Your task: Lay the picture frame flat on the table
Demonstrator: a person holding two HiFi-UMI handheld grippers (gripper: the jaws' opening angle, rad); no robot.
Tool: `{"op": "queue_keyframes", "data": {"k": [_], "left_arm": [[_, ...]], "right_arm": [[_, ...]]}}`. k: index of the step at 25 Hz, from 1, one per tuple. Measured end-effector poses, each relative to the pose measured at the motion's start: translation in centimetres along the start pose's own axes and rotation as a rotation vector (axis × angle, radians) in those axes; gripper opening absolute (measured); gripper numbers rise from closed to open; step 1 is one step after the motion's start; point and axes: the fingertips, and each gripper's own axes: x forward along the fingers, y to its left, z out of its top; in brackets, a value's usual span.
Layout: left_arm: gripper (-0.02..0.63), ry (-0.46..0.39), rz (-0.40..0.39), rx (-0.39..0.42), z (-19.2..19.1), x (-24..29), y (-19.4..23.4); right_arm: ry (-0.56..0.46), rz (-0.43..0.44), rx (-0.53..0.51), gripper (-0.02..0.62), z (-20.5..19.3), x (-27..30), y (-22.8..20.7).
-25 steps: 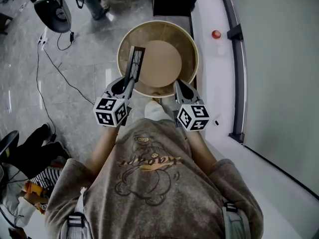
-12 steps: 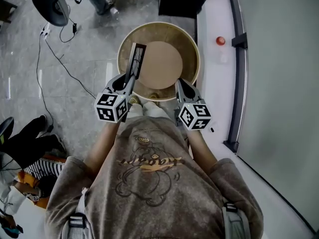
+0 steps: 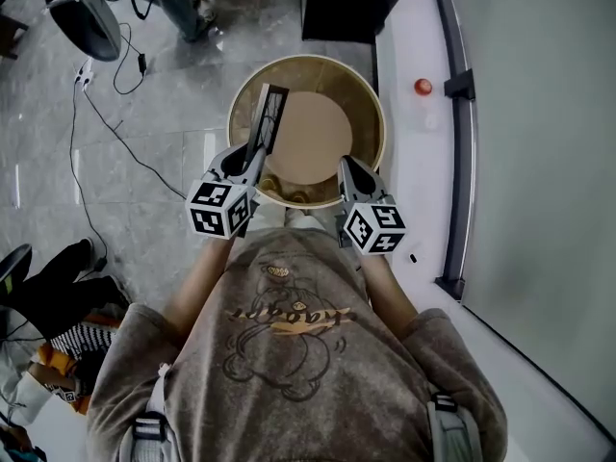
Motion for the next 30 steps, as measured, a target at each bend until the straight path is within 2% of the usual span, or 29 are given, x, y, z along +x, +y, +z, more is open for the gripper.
{"op": "queue_keyframes", "data": {"k": [3, 9, 15, 30], "left_arm": [[0.077, 0.017, -0.016, -0.01, 1.4, 0.6, 2.0], [0.077, 0.044, -0.032, -0.009, 0.2, 2.1, 2.5], [0.077, 0.066, -0.047, -0.007, -2.0, 3.6, 3.0], [0.077, 0.118, -0.027, -0.039, -8.1, 9.5, 5.5]], "right_arm": [[0.02, -0.016, 0.003, 0.021, 1.0, 2.1, 0.8], [0.027, -0.029, 0.024, 0.02, -0.3, 3.0, -0.1], [0.041, -0.034, 0.025, 0.021, -2.3, 4.0, -0.8], [0.057, -0.063, 0.047, 0.02, -7.0, 7.6, -5.7]]}}
